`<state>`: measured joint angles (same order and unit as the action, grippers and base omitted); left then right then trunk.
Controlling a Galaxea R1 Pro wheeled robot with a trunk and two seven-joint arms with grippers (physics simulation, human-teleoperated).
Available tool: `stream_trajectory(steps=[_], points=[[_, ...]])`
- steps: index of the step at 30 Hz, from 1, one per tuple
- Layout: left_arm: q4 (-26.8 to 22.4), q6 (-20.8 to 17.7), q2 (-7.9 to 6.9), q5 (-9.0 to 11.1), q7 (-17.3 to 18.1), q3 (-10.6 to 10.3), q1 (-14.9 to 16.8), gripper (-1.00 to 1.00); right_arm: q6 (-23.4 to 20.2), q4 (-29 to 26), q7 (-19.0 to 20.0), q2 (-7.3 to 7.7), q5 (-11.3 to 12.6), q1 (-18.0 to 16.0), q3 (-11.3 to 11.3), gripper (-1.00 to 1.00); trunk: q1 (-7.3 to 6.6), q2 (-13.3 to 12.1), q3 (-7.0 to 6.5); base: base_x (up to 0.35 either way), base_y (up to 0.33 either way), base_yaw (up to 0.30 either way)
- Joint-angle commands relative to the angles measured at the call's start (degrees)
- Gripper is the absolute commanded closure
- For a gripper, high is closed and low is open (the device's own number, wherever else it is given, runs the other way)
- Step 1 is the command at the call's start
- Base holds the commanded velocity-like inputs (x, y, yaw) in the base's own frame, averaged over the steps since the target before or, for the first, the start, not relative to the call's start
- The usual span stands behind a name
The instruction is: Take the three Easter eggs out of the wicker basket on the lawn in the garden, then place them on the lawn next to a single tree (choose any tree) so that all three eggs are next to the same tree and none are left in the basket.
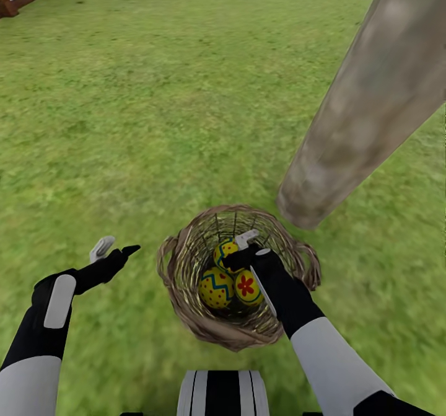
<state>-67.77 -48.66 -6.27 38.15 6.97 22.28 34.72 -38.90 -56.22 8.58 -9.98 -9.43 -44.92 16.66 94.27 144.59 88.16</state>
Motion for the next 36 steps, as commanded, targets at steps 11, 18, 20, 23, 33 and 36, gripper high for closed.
stream_trajectory(steps=[11, 18, 20, 23, 33, 36], points=[[-0.08, -0.36, 0.12, -0.45, 0.42, 0.04, 0.07, -1.00, -0.37, 3.40, 0.41, -0.02, 0.64, 0.01, 0.04, 1.00, -0.12, -0.06, -1.08, 0.000, 0.000, 0.000], [-0.08, -0.35, 0.12, -0.41, 0.42, 0.04, 0.09, -1.00, -0.36, 3.40, 0.41, -0.02, 0.64, 0.01, 0.04, 1.00, -0.15, -0.08, -1.30, 0.000, 0.000, 0.000], [-0.08, -0.37, 0.12, -0.38, 0.42, 0.04, 0.07, -1.00, -0.36, 3.40, 0.39, -0.02, 0.64, 0.01, 0.03, 1.00, -0.17, -0.09, -1.52, 0.000, 0.000, 0.000], [-0.08, -0.38, 0.12, -0.36, 0.42, 0.03, 0.06, -1.00, -0.37, 3.40, 0.39, -0.02, 0.64, 0.01, -0.04, 1.00, -0.20, -0.10, -1.74, 0.000, 0.000, 0.000], [-0.03, -0.38, 0.31, 0.94, 0.50, 0.03, 0.03, -1.00, -0.39, 3.40, 0.39, -0.02, 0.72, 0.01, -0.05, 1.00, -0.33, -0.17, -2.85, -0.006, 0.000, 0.000], [0.01, -0.38, 0.21, 1.33, 0.50, 0.04, 0.04, -1.00, -0.39, 3.40, 0.39, -0.02, 0.78, 0.01, -0.05, 1.00, -0.33, -0.17, -2.85, -0.155, -0.006, 0.000]])
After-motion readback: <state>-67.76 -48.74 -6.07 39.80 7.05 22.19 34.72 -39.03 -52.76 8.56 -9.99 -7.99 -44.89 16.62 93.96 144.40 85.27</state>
